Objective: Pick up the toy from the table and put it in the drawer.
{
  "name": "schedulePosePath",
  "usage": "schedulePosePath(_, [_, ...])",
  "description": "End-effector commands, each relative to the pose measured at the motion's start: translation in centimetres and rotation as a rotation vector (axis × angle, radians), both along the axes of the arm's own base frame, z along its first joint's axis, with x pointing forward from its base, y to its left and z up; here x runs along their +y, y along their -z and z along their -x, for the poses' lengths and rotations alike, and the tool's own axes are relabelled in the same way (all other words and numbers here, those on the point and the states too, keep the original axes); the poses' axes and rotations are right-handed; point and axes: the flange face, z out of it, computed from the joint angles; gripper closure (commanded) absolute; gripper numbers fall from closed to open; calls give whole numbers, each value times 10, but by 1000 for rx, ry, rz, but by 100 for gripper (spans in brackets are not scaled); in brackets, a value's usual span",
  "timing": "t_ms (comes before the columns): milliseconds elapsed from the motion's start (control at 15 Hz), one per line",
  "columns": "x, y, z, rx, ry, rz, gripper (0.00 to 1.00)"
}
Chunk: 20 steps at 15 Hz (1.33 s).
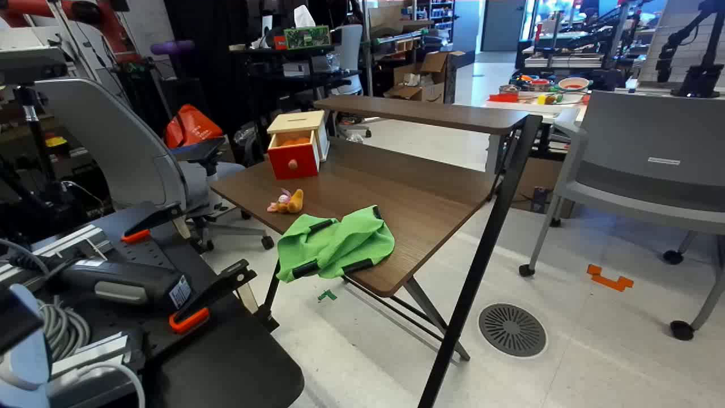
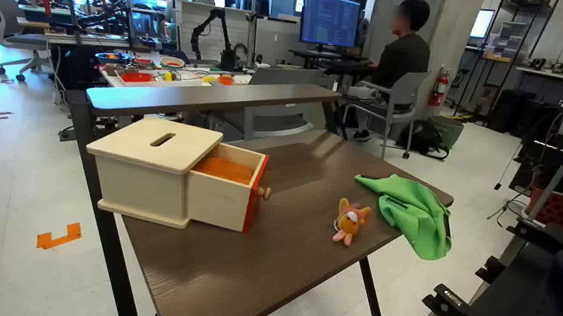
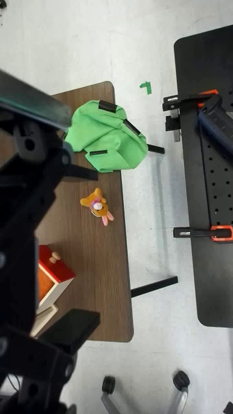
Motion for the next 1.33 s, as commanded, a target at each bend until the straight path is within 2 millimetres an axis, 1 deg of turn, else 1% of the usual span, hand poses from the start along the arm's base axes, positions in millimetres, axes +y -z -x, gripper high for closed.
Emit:
schedulePosePath(0, [0,-1,0,0,0,0,0])
schedulePosePath(667, [0,-2,-1,-2,0,-1,0])
schedulePosePath(733, [-1,2,-5,-6,5,-2,0])
schedulePosePath(867, [-8,12,-21,-40,28,-22,0])
schedulePosePath(1000, [-16,31,-42,-73,38,-42,0])
schedulePosePath(1133, [-24,54,-66,-105,58,-63,0])
schedulePosePath(1267, [-31,84,-89,-130,70,-83,0])
